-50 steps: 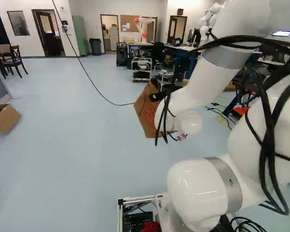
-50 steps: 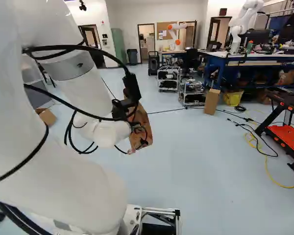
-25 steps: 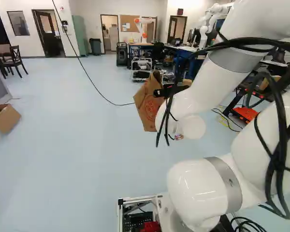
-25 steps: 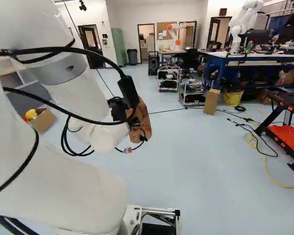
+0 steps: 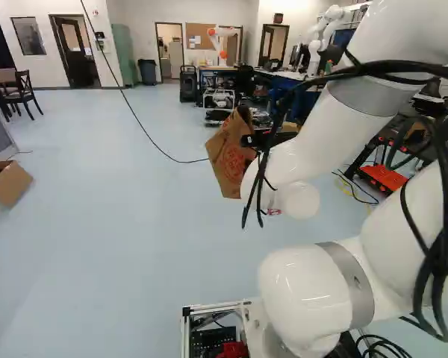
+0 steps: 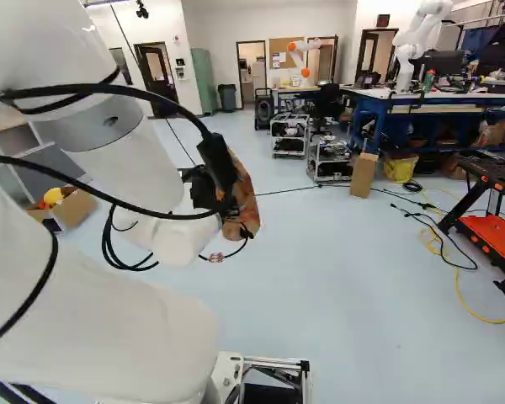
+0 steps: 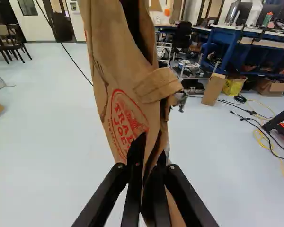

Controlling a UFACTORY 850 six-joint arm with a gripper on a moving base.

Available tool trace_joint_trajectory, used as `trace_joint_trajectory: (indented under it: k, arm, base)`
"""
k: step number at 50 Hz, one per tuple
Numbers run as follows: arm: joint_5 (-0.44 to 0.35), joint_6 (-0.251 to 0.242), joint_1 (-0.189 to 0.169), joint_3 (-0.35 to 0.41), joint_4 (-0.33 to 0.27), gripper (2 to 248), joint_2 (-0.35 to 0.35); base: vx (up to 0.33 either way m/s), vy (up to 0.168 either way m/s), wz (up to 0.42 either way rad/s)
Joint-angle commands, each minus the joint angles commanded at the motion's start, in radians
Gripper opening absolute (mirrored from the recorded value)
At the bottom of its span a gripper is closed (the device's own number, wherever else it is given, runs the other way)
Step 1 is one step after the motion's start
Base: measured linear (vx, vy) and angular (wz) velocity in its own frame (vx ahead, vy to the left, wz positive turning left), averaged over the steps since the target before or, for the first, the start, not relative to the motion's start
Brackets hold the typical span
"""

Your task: Pick up the grocery bag from the ground

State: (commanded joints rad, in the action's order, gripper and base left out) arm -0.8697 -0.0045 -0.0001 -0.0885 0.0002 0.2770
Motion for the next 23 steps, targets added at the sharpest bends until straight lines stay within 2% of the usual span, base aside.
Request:
trace_joint_trajectory:
  k: [23]
  arm:
    - [-0.003,0.005,0.0,0.001,0.0,20,0.002]
  base:
    - [0.0,0.0,0.0]
